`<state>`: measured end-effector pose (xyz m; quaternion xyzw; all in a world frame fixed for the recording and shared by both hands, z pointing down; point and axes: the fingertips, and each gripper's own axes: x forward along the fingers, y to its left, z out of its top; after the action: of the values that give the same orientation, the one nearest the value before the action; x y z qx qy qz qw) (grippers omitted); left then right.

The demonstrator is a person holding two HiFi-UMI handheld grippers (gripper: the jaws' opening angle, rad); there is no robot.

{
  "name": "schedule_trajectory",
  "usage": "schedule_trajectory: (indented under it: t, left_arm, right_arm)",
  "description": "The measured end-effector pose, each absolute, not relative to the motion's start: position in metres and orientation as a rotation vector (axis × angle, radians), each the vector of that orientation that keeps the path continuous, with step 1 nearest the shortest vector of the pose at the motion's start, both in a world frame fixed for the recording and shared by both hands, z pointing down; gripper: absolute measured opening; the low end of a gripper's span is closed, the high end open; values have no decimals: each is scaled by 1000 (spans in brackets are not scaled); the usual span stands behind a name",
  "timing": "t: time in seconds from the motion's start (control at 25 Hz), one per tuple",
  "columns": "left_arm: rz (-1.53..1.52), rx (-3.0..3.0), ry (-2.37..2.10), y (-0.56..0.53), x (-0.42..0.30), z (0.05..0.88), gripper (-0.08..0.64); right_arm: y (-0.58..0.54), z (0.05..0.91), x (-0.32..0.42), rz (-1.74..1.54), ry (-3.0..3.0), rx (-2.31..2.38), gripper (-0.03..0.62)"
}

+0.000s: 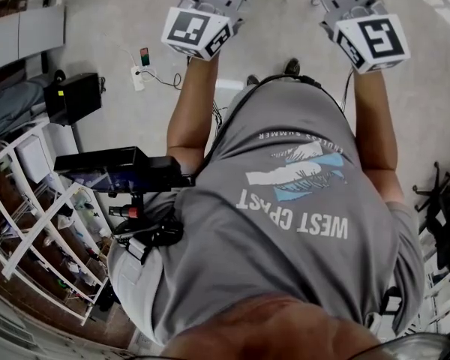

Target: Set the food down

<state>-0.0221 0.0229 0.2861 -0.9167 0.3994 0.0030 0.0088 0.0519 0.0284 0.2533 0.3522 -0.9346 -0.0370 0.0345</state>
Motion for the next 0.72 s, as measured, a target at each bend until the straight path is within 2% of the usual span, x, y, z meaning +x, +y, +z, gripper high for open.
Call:
schedule_trajectory:
  t: [0.36,0.72]
  left_arm:
    - [-36,-2838,1314,0,-6,297,95]
    - [-50,-2872,1276,-33,-23,300,95]
  right_arm:
    - [-2,261,70,-73,-2918,1038,11]
    - [-33,267,56,-73,-2857,1061,11]
